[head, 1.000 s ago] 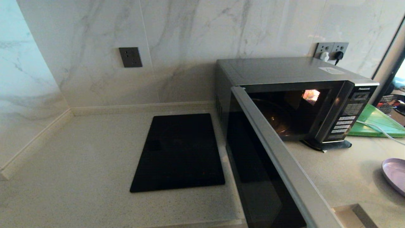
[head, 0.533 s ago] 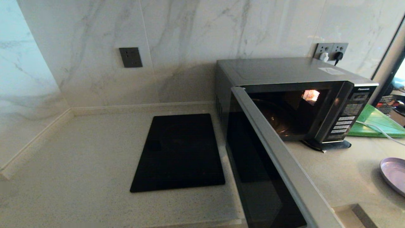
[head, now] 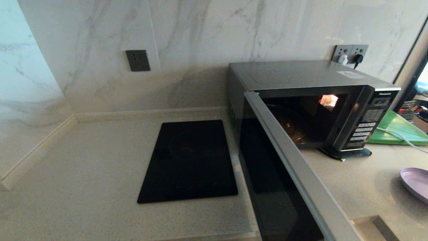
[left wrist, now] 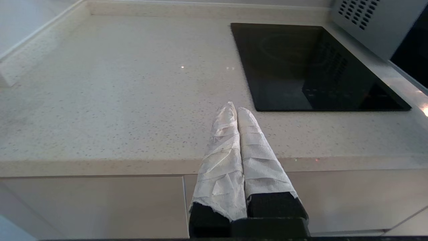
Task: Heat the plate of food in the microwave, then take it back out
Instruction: Put the plate in the microwave oven
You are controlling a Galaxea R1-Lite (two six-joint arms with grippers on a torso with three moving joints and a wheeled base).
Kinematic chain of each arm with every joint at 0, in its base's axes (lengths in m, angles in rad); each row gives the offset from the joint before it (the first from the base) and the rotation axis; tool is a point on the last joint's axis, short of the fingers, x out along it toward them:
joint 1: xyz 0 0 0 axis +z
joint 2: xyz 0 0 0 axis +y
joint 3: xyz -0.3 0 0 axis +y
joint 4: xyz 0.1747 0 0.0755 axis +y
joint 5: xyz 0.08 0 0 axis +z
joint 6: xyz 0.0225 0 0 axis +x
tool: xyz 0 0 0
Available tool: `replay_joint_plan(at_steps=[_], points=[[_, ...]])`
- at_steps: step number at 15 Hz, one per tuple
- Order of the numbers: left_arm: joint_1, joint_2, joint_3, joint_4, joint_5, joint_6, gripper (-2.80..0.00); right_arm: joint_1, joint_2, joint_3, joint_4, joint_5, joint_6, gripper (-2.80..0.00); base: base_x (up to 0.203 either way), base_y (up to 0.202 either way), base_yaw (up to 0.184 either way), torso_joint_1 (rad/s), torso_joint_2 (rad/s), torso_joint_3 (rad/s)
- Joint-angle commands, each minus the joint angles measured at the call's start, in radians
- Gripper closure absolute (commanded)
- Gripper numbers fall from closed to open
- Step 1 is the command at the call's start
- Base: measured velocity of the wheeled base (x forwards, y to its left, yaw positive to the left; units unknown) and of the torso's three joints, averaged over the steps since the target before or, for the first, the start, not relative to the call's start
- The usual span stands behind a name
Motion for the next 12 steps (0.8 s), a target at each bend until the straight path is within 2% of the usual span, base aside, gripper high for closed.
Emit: replay_joint_plan(at_steps=[1, 7, 12], points=[[0.001, 0.000, 0.000, 0.000, 0.001, -0.001, 0.00, 0.001, -0.086, 0.027, 0.003, 0.017, -0.001, 0.00, 0.000, 0.000, 0.000, 0.000, 0.00, 0.000], [0.001, 0.002, 0.000, 0.000, 0.001, -0.001, 0.00, 0.001, -0.180, 0.082, 0.003, 0.024, -0.026, 0.00, 0.000, 0.000, 0.000, 0.000, 0.00, 0.000], [0.001, 0.002, 0.000, 0.000, 0.001, -0.001, 0.00, 0.006, -0.251, 0.115, 0.004, 0.066, -0.063, 0.00, 0.000, 0.000, 0.000, 0.000, 0.00, 0.000]])
